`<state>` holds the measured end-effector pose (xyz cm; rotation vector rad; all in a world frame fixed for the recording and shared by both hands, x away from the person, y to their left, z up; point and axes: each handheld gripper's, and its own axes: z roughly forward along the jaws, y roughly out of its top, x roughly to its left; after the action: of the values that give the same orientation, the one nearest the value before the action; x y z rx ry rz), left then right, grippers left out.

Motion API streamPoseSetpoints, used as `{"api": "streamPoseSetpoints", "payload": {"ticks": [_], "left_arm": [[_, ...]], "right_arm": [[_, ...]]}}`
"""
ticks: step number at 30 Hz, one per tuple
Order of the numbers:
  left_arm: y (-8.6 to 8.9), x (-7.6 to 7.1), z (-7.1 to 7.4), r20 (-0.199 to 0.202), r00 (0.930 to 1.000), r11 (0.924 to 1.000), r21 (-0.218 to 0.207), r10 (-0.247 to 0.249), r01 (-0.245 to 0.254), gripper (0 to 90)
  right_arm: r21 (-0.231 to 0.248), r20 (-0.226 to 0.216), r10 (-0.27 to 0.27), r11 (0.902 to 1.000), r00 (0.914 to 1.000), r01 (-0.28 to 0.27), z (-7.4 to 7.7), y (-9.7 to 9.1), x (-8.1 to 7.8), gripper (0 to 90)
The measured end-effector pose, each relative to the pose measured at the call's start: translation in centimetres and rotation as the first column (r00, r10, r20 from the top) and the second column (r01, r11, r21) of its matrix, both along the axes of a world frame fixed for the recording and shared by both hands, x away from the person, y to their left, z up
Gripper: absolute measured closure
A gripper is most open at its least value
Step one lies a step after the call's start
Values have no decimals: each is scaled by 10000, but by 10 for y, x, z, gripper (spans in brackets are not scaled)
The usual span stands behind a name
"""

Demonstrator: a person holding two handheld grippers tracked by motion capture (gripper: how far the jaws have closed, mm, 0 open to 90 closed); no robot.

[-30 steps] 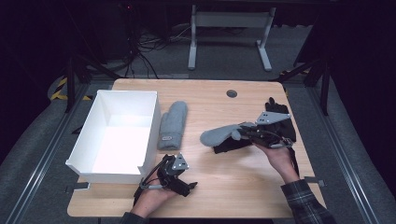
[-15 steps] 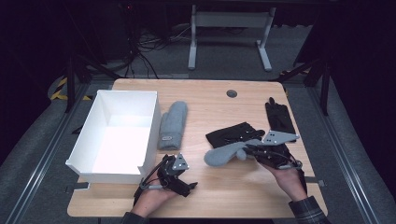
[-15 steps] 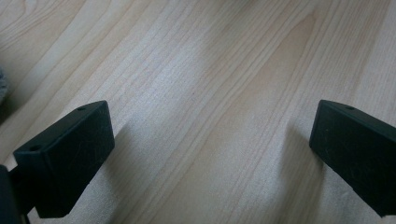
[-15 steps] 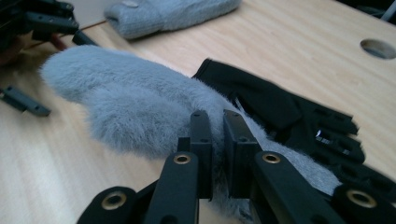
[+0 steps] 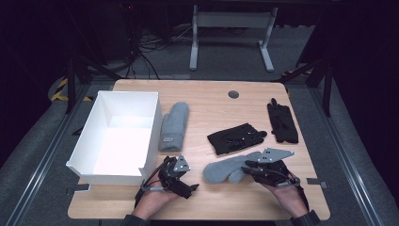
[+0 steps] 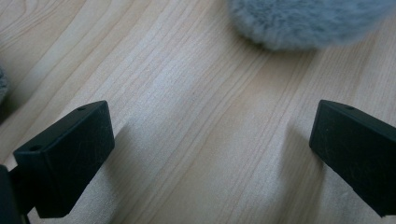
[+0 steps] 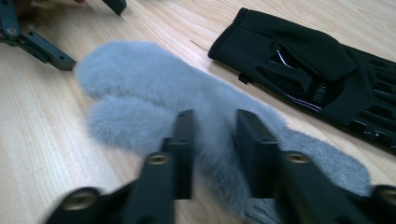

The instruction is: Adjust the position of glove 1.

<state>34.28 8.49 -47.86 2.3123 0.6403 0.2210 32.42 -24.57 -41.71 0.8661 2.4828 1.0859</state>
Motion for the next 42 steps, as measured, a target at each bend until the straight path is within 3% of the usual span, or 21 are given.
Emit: {"api": "streamPoseSetpoints", "payload": {"ticks": [3,6,7,9,12,15,17,21,24,29,34,42], "left_arm": [[0,0,0,-11,10000,10000,-18,52,-52,4],[-1,0,3,-1,10000,10000,39,69,-69,32],[0,-1,5,-44,10000,10000,3,62,-62,91],[2,-1,11,-236,9996,9998,-164,134,-138,311],[3,-3,18,-595,9982,9988,-491,47,-76,499],[1,-8,26,-858,9956,9947,-987,-374,289,777],[-5,-12,30,-822,9937,9915,-1115,-766,672,900],[-17,-17,33,-793,9903,9891,-1024,-1139,1056,900],[-34,-22,33,-905,9823,9822,-1071,-1639,1540,900],[-48,-23,29,-1023,9775,9803,-901,-1847,1758,900],[-51,-15,25,-1104,9835,9892,-486,-1433,1386,900],[-41,2,25,-1140,9923,9982,-409,-491,447,900]], "right_arm": [[186,41,-14,9998,10000,13,3,-3,-1,585],[251,-17,-18,9997,10000,18,4,-10,3,672],[169,54,-106,9998,9999,105,4,-14,6,716],[170,38,-259,9995,9997,258,4,-23,12,796],[201,-26,-597,9980,9982,597,4,-38,24,895],[-8,-43,-728,9973,9973,728,1,-48,37,900],[-138,-68,-783,9968,9969,782,-2,-52,43,900],[-448,-13,-771,9960,9970,769,-8,-57,54,900],[-513,129,-643,9966,9978,649,-10,-57,66,900],[-541,-81,-443,9976,9990,438,-15,-54,76,900],[-588,-493,-202,9981,9986,173,-19,-56,75,900],[-634,-1138,402,9968,9927,-477,-22,-52,56,900]]}}
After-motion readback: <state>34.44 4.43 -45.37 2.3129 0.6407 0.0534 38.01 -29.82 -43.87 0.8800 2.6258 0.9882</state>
